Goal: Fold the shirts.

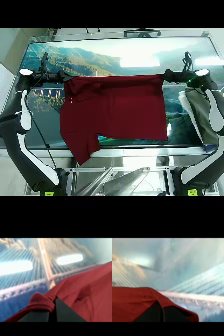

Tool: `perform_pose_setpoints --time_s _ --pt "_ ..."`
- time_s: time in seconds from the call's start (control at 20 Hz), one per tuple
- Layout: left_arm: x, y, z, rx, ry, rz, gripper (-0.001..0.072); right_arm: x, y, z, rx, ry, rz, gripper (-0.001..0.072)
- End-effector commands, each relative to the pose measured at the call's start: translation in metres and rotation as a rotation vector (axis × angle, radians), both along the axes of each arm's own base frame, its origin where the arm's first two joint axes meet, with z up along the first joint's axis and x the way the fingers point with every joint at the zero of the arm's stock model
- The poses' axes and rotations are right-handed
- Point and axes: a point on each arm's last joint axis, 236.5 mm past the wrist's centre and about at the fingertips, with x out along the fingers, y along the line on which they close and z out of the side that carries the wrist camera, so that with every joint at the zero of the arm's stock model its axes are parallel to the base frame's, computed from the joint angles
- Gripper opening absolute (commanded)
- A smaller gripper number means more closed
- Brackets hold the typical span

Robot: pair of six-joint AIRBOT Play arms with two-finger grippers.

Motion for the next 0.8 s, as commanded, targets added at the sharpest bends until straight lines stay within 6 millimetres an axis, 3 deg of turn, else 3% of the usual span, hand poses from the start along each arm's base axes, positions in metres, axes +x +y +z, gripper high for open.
perform_pose_setpoints --time_s 0.0,0.2,0.45,0.6,0.75 --pt "-0.015 0.010 -0.014 0.094 0.090 -0.061 0.0019 -0.022 -0.003 -0.024 -0.062 0.126 0.068 0.0016" --pt "-0.043 0.013 -0.022 0.130 0.223 -0.100 0.0011 -0.050 -0.004 -0.042 -0.111 0.246 0.124 0.0015" --pt "-0.058 -0.005 -0.049 0.190 0.296 -0.134 0.0011 -0.050 0.005 -0.044 -0.126 0.247 0.144 0.0016" --pt "-0.069 0.006 -0.072 0.325 0.365 -0.126 0.0011 -0.050 0.009 -0.047 -0.156 0.243 0.157 0.0016" --pt "-0.065 0.000 -0.068 0.366 0.346 -0.146 0.0011 -0.051 0.010 -0.049 -0.172 0.252 0.161 0.0016"
